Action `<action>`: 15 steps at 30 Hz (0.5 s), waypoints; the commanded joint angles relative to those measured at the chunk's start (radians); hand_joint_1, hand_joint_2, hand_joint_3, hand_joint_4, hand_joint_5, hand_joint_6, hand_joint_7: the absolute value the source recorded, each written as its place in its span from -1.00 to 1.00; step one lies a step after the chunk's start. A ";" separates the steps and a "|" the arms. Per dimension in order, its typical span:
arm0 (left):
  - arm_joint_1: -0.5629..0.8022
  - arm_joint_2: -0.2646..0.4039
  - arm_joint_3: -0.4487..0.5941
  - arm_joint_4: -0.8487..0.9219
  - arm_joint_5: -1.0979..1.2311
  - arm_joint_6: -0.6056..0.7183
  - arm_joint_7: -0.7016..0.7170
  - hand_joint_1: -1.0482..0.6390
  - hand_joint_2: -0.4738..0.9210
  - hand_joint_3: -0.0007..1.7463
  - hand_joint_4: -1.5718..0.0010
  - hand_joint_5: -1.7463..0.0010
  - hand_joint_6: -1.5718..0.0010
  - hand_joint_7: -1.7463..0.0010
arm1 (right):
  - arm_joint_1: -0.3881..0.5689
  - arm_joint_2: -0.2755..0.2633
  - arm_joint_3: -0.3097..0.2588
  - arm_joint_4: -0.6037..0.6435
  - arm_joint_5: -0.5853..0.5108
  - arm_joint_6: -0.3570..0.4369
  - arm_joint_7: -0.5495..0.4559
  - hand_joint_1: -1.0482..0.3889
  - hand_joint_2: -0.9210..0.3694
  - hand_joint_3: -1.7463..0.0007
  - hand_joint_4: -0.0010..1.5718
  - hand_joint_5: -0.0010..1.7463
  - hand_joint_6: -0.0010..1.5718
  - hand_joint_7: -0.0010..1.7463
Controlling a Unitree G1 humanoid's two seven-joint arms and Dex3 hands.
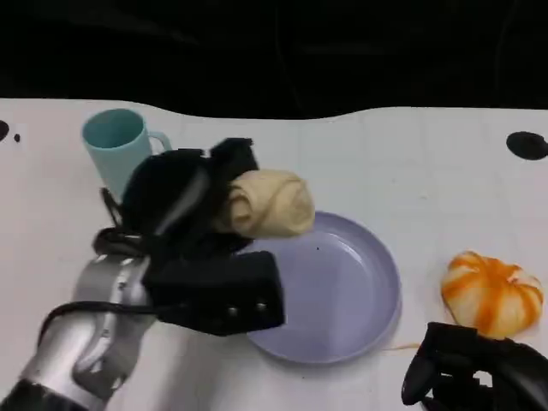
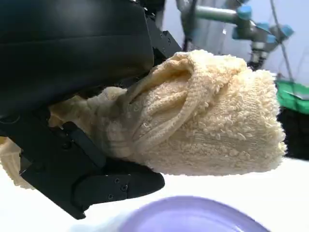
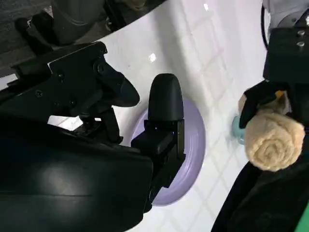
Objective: Grasp the towel on the left side of the plate with the left hand and place it into the plate.
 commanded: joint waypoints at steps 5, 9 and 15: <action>-0.049 -0.076 -0.061 0.038 0.027 0.026 -0.040 -0.02 0.31 0.22 -0.17 -1.00 0.12 -1.00 | 0.013 -0.006 -0.002 -0.021 0.007 -0.003 -0.001 0.40 -0.59 -0.20 -0.11 1.00 -0.24 0.72; -0.067 -0.102 -0.086 0.066 0.030 0.045 -0.071 0.00 0.29 0.20 -0.17 -1.00 0.14 -1.00 | 0.012 -0.006 0.003 -0.025 0.003 0.001 -0.004 0.39 -0.58 -0.21 -0.11 1.00 -0.24 0.71; -0.090 -0.134 -0.116 0.129 0.014 0.046 -0.109 0.01 0.38 0.03 -0.14 -1.00 0.16 -0.88 | 0.015 -0.003 0.002 -0.038 0.013 0.013 -0.008 0.40 -0.58 -0.22 -0.11 1.00 -0.24 0.72</action>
